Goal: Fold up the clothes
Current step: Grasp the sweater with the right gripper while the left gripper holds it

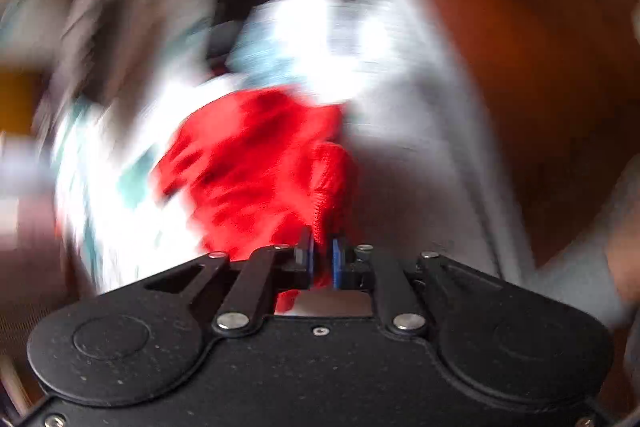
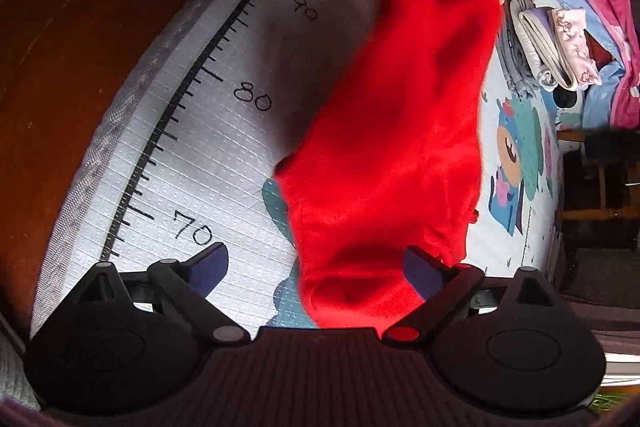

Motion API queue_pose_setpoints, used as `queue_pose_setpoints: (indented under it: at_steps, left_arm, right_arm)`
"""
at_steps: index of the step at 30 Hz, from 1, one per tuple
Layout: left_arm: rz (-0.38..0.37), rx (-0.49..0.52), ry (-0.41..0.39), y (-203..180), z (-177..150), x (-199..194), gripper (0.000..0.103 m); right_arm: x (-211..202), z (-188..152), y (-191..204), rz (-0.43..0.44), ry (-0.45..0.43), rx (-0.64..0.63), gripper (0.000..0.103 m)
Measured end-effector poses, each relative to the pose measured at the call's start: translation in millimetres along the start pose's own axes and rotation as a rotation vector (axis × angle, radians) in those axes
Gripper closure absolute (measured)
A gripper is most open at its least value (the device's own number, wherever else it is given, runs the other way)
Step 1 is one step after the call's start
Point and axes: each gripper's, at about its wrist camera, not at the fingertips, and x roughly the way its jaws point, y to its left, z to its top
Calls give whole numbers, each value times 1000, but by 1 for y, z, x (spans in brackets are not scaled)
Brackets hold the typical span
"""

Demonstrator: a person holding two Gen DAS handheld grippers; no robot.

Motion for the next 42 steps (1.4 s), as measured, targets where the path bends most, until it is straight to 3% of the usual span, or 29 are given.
queue_pose_setpoints:
  at_steps: [3,6,8,10,13,15,18,20,24,30,32,35,42]
  left_arm:
    - [43,-251,-23,58,-17,-11,96]
    - [56,-363,-46,86,-30,-19,96]
    - [59,-381,-49,89,-34,-20,96]
    - [53,-390,-49,91,-36,-20,96]
    - [40,-384,-45,86,-37,-17,96]
    - [39,-379,-39,82,-40,-17,96]
    - [51,-354,-4,78,-46,-15,96]
    - [80,-362,28,83,-53,-14,96]
    - [176,-445,40,123,-64,-23,96]
    - [400,-630,-93,195,-65,-88,96]
    - [447,-644,-130,203,-63,-107,96]
    - [432,-627,-148,199,-61,-122,96]
    - [199,-474,-147,159,-57,-134,96]
  right_arm:
    - [10,-2,-7,-18,11,54,6]
    - [17,3,-19,-53,14,146,6]
    - [21,7,-28,-70,9,212,7]
    - [22,10,-38,-67,-10,267,18]
    - [25,12,-53,-48,-6,339,47]
    - [27,11,-65,-10,1,394,80]
    - [21,4,-89,64,-6,486,94]
    - [12,-4,-113,75,-2,558,95]
    - [-21,-28,-166,-19,15,718,95]
    - [-105,-65,-248,-234,3,831,95]
    - [-136,-73,-265,-242,-3,872,95]
    - [-172,-77,-270,-241,10,858,95]
    - [-196,-68,-235,-100,49,767,95]
